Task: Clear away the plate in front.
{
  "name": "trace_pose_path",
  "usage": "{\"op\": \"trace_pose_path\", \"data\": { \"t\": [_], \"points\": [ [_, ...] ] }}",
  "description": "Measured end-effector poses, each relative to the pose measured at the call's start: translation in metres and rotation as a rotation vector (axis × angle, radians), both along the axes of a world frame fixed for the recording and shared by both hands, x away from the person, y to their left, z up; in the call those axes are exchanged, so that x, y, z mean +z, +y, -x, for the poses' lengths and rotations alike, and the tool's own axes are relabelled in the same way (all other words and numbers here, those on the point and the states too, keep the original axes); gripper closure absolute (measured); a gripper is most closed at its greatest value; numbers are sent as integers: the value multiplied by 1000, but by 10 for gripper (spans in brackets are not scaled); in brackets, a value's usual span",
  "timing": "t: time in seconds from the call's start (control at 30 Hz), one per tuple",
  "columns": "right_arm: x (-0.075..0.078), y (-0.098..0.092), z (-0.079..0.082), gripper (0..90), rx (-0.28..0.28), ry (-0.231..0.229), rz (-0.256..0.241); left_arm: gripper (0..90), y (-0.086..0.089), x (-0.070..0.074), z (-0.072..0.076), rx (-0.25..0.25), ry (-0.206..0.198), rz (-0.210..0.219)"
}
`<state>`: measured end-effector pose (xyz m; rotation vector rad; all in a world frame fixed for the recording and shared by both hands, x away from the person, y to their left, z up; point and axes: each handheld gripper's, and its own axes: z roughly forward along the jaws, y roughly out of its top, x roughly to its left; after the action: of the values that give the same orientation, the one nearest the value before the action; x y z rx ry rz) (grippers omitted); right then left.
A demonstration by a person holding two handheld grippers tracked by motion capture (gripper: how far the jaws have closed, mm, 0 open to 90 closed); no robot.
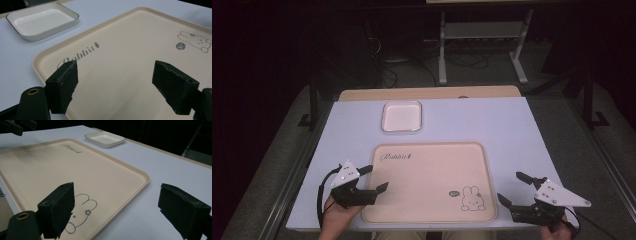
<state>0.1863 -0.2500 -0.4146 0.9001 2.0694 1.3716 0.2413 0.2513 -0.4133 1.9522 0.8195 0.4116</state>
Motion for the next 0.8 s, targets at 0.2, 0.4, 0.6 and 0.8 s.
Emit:
{"op": "trace_pose_path", "data": {
  "t": [0.2,0.4,0.6,0.8],
  "points": [
    [0,-1,-1,129,-19,8,-1,207,-3,6,-12,-12,-5,3],
    [0,-1,0,129,-26,0,-1,207,-3,9,-24,-5,0,-5],
    [0,-2,0,129,-27,-3,-8,234,-6,18,-41,-8,9,-20],
    [1,-1,0,129,-23,-4,-6,235,-3,26,-58,27,13,-26]
  ]
}}
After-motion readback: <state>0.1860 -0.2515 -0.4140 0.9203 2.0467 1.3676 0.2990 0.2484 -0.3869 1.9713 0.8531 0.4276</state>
